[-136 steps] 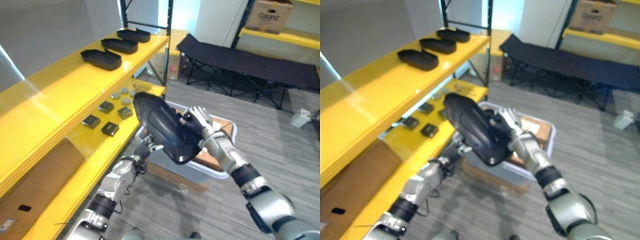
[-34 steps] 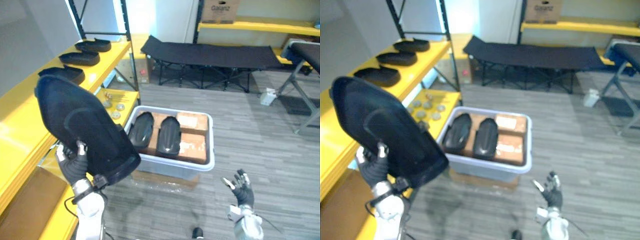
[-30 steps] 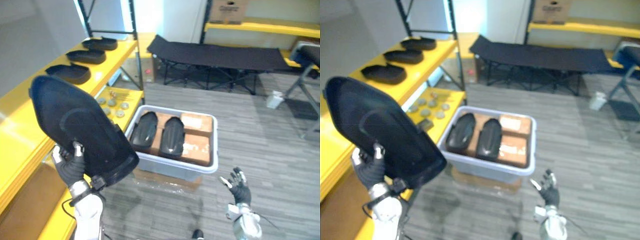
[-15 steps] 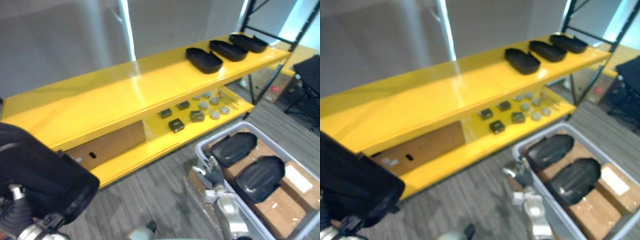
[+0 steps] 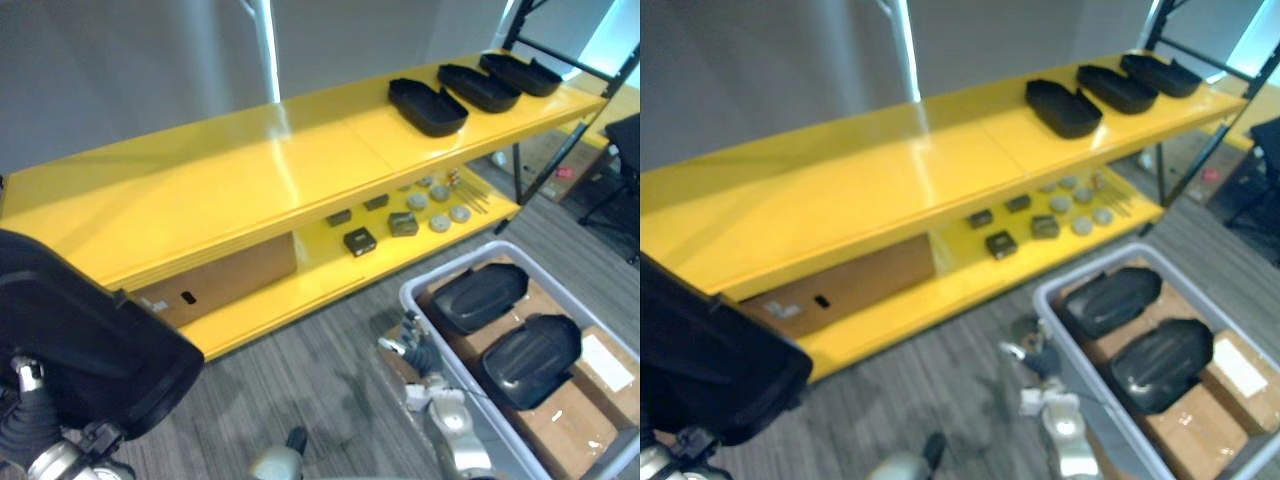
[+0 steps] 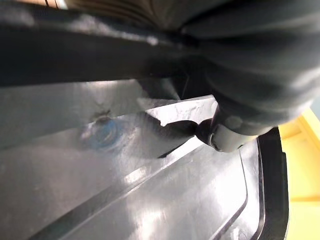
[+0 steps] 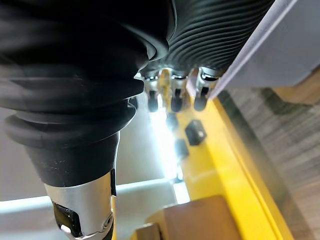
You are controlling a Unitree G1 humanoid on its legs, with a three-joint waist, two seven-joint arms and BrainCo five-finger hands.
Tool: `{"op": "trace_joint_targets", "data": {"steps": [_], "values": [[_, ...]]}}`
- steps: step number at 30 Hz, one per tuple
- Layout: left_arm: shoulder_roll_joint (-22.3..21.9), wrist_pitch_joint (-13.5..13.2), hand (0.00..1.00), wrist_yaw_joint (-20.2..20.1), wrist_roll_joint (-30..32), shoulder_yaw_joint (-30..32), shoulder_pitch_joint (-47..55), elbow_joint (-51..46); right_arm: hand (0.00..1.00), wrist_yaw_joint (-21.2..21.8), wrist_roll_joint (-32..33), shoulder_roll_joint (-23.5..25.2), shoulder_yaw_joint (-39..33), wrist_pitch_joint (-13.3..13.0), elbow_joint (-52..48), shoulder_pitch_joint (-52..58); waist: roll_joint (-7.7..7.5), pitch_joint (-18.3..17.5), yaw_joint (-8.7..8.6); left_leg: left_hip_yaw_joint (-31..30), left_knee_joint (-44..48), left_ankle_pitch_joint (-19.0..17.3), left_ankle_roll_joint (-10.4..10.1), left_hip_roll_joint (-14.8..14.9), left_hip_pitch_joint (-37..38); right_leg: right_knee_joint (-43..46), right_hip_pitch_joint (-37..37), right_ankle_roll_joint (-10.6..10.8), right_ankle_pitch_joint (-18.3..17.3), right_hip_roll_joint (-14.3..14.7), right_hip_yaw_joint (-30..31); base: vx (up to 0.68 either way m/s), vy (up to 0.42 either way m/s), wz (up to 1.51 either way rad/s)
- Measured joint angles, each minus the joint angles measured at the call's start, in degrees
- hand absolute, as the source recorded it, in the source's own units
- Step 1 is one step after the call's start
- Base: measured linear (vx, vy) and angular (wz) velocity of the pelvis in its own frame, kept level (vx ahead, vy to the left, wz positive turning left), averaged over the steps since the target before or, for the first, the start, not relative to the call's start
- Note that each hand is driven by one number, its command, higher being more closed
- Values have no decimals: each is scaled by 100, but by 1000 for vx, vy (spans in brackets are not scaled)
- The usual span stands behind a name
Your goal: Walk over and take plastic housings, then place them on the shelf
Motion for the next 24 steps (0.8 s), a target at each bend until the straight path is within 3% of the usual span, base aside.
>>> {"op": "trace_joint_targets", "data": {"steps": [1,2,4,5,6,9,11,17,24], "values": [[185,-7,100,-5,12,-127,-165,79,0,-34,-1,-9,-80,-25,-75,77,91,62,-110,-262,-40,55,3,14,-16,388,-181,-231,-393,92,509,14,-69,145],[454,-10,100,-6,-2,-288,-445,298,0,-60,0,-14,-149,-111,-101,157,84,102,-246,-660,-162,173,11,52,-39,516,-329,-324,-1264,456,1107,-6,-157,136],[649,-5,100,3,-41,-462,-785,584,0,-109,-8,-40,-182,-211,-114,235,8,135,-368,-971,-197,336,-98,-50,-174,285,-580,-416,-1693,841,1523,-33,-193,111],[681,-3,100,17,-39,-511,-832,611,0,-143,-28,-35,-176,-260,-123,219,-79,176,-367,-997,-168,356,-128,-139,-221,131,-672,-430,-1659,906,1539,-38,-183,71],[675,5,100,52,-36,-635,-824,634,0,-182,-115,-64,-197,-380,-132,180,-201,221,-352,-1012,-79,377,-164,-293,-318,4,-659,-316,-1781,832,1403,-43,-152,34],[664,19,100,67,-36,-932,-650,518,0,-314,-363,-211,-307,-507,-142,22,85,436,-277,-837,22,412,-217,-189,-497,-449,-557,-141,-1773,1033,1392,-76,-100,1],[640,26,100,65,-42,-933,-626,477,0,-421,-553,-266,-277,-504,-153,14,139,456,-265,-809,13,424,-243,-110,-497,-533,-507,-67,-1803,1115,1385,-125,-108,-6],[621,25,100,67,-35,-1119,-348,442,0,-804,-575,-304,-273,-549,-542,13,124,477,-286,-159,73,402,-218,187,-352,-419,-334,-122,-1884,1189,1387,-92,-39,-1],[503,25,100,61,-29,-1124,-174,411,0,-574,-563,-235,-270,-622,-540,37,75,507,-292,338,331,348,-152,112,-221,-82,-226,-58,-2134,913,1403,-42,42,-1]]}}
